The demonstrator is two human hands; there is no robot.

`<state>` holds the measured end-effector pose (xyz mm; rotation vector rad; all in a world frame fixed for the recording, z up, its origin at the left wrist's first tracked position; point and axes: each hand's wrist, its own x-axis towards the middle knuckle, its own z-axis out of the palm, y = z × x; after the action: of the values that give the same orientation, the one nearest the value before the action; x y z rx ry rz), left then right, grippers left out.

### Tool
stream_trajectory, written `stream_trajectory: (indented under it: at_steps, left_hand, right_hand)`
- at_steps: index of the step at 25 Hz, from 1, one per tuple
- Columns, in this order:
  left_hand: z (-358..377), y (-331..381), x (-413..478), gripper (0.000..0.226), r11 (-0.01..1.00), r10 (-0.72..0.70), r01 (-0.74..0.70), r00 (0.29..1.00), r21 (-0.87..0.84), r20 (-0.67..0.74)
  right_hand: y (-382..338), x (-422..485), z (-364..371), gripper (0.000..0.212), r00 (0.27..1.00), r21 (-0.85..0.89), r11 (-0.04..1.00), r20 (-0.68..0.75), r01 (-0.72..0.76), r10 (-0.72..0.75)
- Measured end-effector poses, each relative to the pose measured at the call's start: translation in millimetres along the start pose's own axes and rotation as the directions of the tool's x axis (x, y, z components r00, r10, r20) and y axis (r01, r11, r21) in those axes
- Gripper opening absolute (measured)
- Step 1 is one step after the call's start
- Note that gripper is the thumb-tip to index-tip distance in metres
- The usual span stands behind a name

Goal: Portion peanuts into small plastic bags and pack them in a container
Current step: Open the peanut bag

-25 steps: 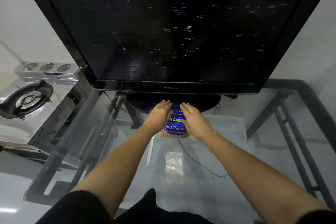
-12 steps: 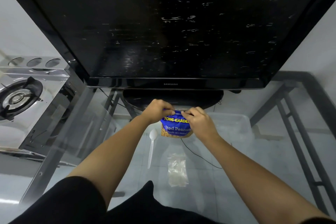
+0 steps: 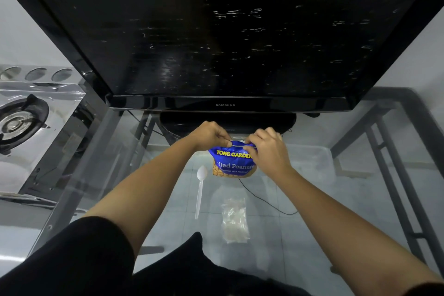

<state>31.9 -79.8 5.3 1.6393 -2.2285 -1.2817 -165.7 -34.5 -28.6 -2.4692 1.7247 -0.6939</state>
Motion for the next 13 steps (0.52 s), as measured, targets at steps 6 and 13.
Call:
stream_trajectory:
  at_steps: [6, 13]
  left_hand:
    - [-3, 8, 0, 0.021, 0.992, -0.022, 0.025, 0.999, -0.123, 0.028]
    - [-5, 21, 12, 0.006, 0.998, -0.025, 0.033, 0.99, -0.055, 0.141]
  right_hand:
    - [-4, 1, 1, 0.048, 0.98, -0.114, 0.973, 0.044, 0.199, -0.195]
    - [-2, -5, 7, 0.048, 0.966, -0.153, 0.959, -0.065, 0.238, -0.25]
